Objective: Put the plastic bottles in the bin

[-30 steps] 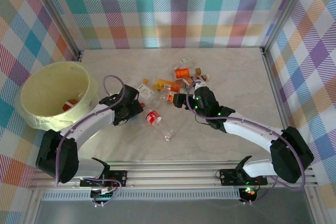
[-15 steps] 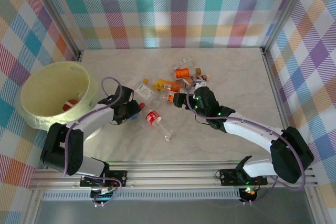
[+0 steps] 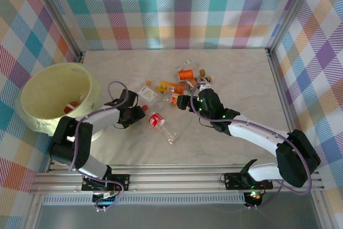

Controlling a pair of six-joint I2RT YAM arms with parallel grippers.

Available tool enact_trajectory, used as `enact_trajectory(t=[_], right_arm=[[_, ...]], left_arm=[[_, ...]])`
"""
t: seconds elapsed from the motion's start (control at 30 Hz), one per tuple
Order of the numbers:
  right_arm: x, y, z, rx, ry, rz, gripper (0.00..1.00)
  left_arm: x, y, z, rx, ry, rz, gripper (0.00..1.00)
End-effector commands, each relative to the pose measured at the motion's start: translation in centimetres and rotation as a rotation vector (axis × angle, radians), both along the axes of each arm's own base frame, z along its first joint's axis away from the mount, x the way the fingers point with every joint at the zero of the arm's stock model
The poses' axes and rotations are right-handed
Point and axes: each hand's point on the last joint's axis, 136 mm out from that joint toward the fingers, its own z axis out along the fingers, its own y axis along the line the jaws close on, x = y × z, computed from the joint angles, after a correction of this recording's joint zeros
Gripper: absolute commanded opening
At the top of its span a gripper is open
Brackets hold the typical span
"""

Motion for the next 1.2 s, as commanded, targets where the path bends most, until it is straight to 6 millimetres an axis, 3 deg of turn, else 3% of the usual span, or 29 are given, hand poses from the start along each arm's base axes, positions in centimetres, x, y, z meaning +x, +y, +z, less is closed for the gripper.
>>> enact_trajectory(t=[0.0, 0.17, 0.4, 0.6, 0.77, 0.97, 1.07, 1.17], right_arm=[[-0.3, 0.0, 0.2, 0.01, 0.004, -0.006, 1.0], [-0.3, 0.4, 0.3, 0.008, -0.018, 0.026, 1.0], [-1.6, 4.1, 1.6, -0.083, -0.104, 0.329, 1.0], [-1.6, 6.0, 2.9, -0.066, -0.154, 0.404, 1.0], [-0.9, 6.8, 4.6, -0.034, -0.185, 0.401, 1.0], [-0.7, 7.3, 5.2, -0.036, -0.185, 0.416, 1.0], [-0.7, 7.2, 5.1, -0.038, -0.183, 0.413, 1.0], [-0.8, 7.1, 4.9, -0.042, -0.176, 0.409, 1.0]], left_arm=[[0.1, -0.3, -0.7, -0.019, 0.008, -0.018, 0.63], [0.7, -0.2, 1.3, -0.009, -0.04, -0.032, 0.58], [1.0, 1.0, 6.7, 0.033, -0.154, -0.014, 0.58], [1.8, 0.7, 13.8, 0.023, -0.298, -0.07, 0.58], [2.6, 0.7, 21.3, 0.049, -0.458, -0.131, 0.57], [2.2, 1.3, 30.3, 0.087, -0.681, -0.177, 0.57], [1.4, 2.1, 34.2, 0.135, -0.778, -0.19, 0.57], [0.4, 4.2, 36.8, 0.265, -0.811, -0.174, 0.58]])
